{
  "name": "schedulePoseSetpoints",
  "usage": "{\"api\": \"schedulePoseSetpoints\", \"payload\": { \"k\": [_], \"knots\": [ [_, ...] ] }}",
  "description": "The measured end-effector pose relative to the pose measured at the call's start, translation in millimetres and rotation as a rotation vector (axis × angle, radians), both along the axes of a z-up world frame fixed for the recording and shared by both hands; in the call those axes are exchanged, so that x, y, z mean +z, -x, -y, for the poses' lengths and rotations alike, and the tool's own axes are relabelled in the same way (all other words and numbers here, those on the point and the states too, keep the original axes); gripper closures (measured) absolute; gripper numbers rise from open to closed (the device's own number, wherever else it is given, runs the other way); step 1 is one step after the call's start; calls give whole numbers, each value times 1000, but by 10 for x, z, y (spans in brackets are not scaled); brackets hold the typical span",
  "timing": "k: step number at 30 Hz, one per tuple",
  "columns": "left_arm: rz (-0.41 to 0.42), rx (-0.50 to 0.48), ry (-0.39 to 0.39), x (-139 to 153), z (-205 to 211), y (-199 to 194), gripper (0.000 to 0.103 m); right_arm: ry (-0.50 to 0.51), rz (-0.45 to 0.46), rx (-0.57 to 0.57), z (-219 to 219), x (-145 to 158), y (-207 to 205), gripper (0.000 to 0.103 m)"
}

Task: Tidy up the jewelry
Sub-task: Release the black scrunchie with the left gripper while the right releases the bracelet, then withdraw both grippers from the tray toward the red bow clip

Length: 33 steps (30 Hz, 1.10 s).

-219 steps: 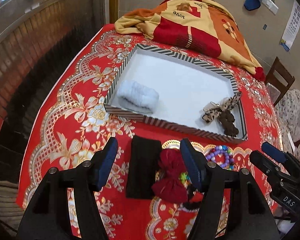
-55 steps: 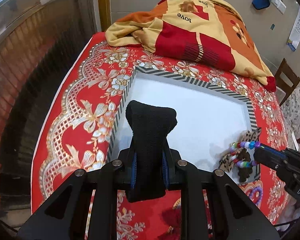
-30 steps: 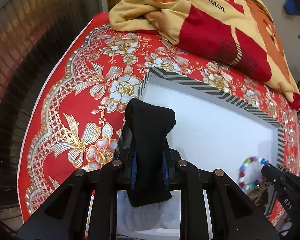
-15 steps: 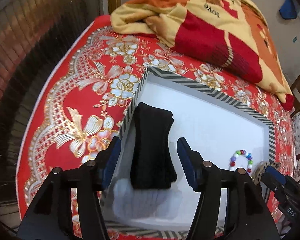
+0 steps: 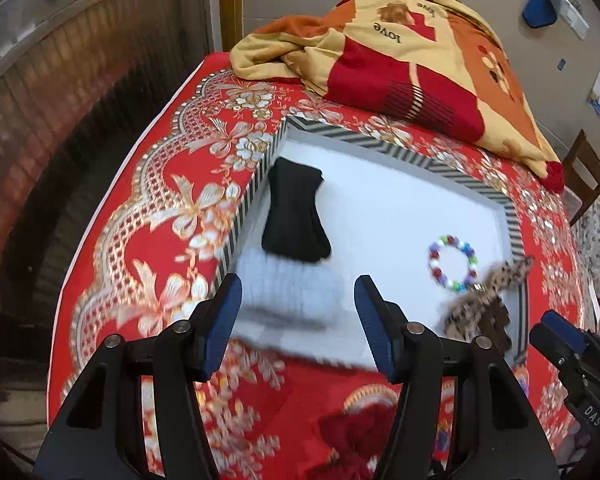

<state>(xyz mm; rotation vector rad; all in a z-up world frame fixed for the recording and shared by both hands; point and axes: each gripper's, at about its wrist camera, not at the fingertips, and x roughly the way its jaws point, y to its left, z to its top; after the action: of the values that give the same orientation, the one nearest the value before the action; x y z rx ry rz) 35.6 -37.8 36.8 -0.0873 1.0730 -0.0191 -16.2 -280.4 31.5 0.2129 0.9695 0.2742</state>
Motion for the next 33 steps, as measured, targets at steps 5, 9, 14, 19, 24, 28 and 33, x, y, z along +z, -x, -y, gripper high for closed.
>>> {"api": "schedulePoseSetpoints", "payload": {
  "k": [5, 9, 14, 19, 24, 28, 33],
  "knots": [
    [15, -13, -10, 67, 103, 301, 44, 2, 8, -7, 20, 31, 264, 63],
    [23, -23, -16, 105, 186, 527, 44, 11, 17, -4, 44, 74, 450, 63],
    [25, -32, -18, 142, 267, 790, 44, 12, 16, 0, 82, 85, 649, 60],
    [29, -35, -22, 157, 319, 994, 44, 19, 17, 15, 85, 87, 838, 58],
    [26, -40, -22, 166, 362, 1143, 44, 28, 12, 17, 125, 85, 995, 56],
    [16, -50, -14, 155, 398, 1212, 44, 33, 0, 8, 188, 70, 1088, 51],
    [3, -50, 12, 126, 404, 1226, 45, 47, -14, -6, 271, 80, 1213, 50]
  ]
}}
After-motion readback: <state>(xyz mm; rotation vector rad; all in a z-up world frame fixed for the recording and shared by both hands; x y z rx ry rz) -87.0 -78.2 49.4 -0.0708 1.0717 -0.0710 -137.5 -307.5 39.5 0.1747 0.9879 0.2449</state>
